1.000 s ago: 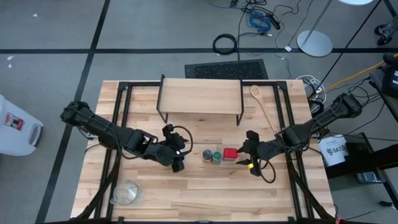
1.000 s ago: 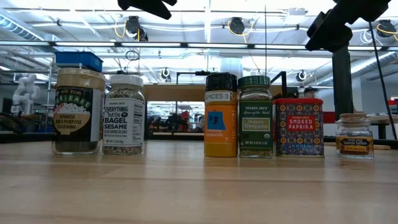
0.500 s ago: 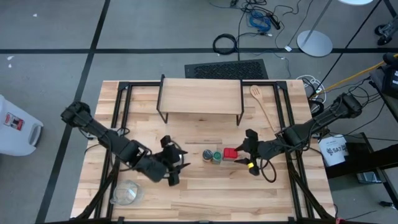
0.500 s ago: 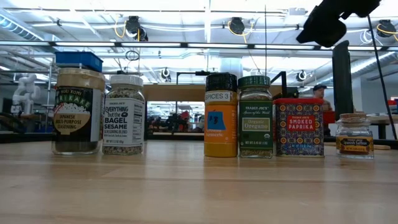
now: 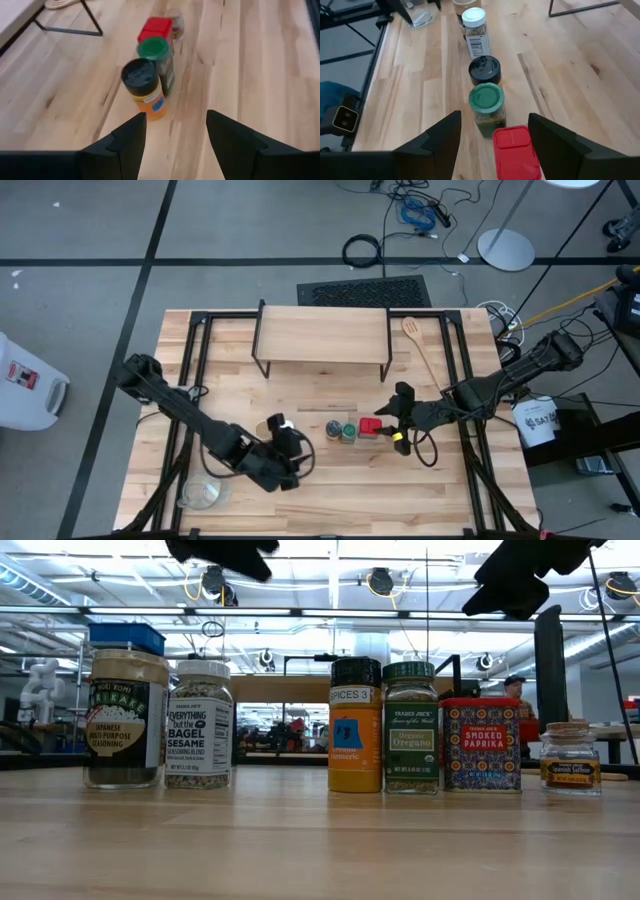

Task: Shelf spices
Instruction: Put the golden seasoning bottle on the shelf

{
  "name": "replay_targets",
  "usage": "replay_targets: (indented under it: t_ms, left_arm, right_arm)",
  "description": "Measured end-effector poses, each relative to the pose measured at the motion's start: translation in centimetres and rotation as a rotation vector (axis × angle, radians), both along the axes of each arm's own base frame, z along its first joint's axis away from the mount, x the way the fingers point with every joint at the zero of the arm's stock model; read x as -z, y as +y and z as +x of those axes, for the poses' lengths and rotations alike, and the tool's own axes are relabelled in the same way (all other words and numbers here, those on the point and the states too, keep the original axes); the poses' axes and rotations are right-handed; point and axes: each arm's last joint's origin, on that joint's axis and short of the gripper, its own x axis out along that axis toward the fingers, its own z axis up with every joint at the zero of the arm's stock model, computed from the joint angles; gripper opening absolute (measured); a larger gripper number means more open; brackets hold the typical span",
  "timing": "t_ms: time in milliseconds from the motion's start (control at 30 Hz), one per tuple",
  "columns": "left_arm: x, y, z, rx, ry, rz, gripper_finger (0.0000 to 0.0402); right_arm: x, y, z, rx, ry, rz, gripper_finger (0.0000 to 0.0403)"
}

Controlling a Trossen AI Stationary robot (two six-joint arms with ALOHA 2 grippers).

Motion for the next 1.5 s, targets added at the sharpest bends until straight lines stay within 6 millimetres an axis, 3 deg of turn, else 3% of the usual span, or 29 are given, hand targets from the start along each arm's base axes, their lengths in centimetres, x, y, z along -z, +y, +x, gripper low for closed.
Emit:
replay_targets:
  t_ms: [100,233,433,667,900,1133,1267,1500]
  left_arm:
    - [0.4,-0.3,0.8,0.076,-0.002,0.083,0.0215]
    - [-0.4,-0.2,1.3,0.089,-0.080,0.162,0.0215]
    - [-2.2,1.4,-0.3,-0.151,-0.147,0.233,0.0215]
    - [-2.6,2.1,-1.3,-0.107,-0.072,0.275,0.0215]
    - [-2.6,2.2,-1.9,-0.031,0.011,0.111,0.0215]
    - [-3.6,4.4,-5.6,-0.259,0.100,-0.032,0.0215]
    - [-3.7,4.2,-7.1,-0.328,0.135,-0.091,0.0215]
    - [-3.3,3.4,-8.2,-0.218,0.320,-0.188,0.0220]
  right_arm:
    - [0.0,0.0,0.0,-0.001,0.001,0.003,0.0217]
    - [0.0,0.0,0.0,0.002,0.003,0.008,0.0217]
    - [0.1,0.3,-0.2,0.027,0.013,0.060,0.0217]
    - [0.1,1.7,-0.8,-0.036,0.011,0.062,0.0217]
    - [0.1,2.3,-1.1,-0.051,0.011,0.082,0.0217]
    - [0.1,2.4,-1.2,-0.058,0.011,0.075,0.0217]
    - [0.1,2.4,-1.2,-0.058,0.010,0.075,0.0217]
    - [0.1,2.4,-1.2,-0.055,0.010,0.079,0.0217]
